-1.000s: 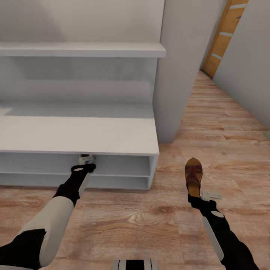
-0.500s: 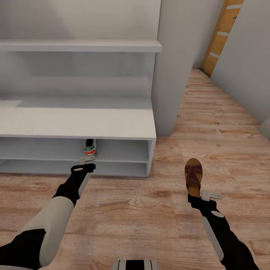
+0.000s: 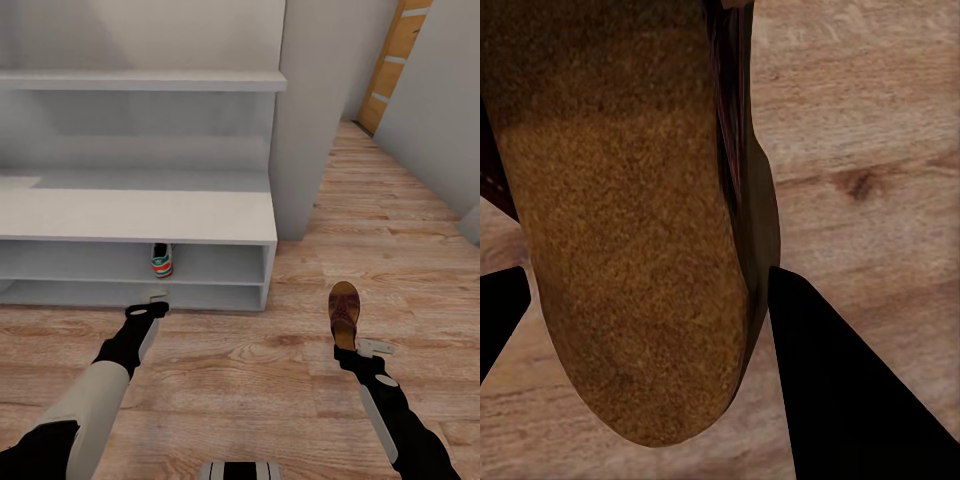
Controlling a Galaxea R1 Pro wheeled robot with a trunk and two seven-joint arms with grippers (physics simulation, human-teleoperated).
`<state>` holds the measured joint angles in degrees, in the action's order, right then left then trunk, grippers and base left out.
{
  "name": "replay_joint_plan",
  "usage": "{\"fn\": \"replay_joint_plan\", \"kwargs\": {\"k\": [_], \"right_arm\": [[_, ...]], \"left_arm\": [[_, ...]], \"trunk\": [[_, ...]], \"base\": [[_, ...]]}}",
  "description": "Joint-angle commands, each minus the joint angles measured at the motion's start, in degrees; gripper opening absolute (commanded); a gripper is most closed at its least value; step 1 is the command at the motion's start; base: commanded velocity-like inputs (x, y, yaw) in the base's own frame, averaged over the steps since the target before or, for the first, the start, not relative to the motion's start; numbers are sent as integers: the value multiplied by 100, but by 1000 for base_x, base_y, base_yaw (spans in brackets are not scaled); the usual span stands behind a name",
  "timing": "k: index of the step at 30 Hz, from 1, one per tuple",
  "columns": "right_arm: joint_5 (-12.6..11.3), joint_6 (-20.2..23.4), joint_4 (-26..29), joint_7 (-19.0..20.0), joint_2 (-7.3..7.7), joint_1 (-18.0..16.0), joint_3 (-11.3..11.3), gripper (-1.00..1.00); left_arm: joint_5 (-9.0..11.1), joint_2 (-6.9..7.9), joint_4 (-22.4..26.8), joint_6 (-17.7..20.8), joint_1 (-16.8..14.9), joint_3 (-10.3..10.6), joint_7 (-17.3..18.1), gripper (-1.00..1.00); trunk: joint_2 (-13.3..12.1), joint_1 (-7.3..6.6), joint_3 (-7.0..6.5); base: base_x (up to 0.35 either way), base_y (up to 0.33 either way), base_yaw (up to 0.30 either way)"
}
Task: Pick up the two gym shoes and the two sandals from the corridor floor and place them onto the hallstand (shoe rack) in the corridor, making sure they are on the rack and not on the floor. Arrange them so the two gym shoes are next to each other and the two sandals are next to each other.
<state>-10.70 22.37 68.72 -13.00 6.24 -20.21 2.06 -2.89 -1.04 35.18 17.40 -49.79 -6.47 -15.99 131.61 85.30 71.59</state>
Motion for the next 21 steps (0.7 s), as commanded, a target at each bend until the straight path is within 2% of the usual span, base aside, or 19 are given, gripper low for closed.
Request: {"fn": "replay_joint_plan", "kwargs": {"k": [1,3,6,9,14,15,16,17,20,21], "right_arm": [[-16,-4,0,0,0,0,-1,-100],[-15,-4,0,0,-2,0,-3,-100],[-12,-4,1,0,-6,0,-4,-100],[-11,-4,1,-2,-6,0,-4,-100],[-11,-4,16,-3,-8,0,-4,-100],[-11,-4,20,-2,-9,0,-7,-100],[-11,-4,25,-6,-9,0,-5,-100],[-11,-4,26,-7,-9,0,-5,-100],[-11,-4,27,-14,-9,0,-3,-100],[-11,-4,27,-17,-8,0,0,-100]], "left_arm": [[2,0,11,0,87,-1,5,100],[7,2,26,0,252,-2,20,100],[14,6,64,0,678,-22,38,100],[15,7,156,2,928,-32,46,100],[43,11,551,6,1369,-174,261,100],[50,13,703,5,1491,-244,397,100],[57,15,1124,6,1784,-563,895,100],[56,16,1286,7,1869,-729,1118,100],[54,16,1568,8,1967,-1036,1505,100],[52,16,1886,9,2017,-1301,1775,100]], "trunk": [[0,0,0],[0,0,0],[0,0,0],[0,0,0],[0,0,0],[0,0,0],[0,0,0],[0,0,0],[0,0,0],[0,0,0]], "base": [[-1,0,0],[0,0,0],[0,0,0],[-2,2,0],[-122,128,0],[-197,210,0],[-206,250,0],[-194,267,0],[-182,281,0],[-168,298,0]]}}
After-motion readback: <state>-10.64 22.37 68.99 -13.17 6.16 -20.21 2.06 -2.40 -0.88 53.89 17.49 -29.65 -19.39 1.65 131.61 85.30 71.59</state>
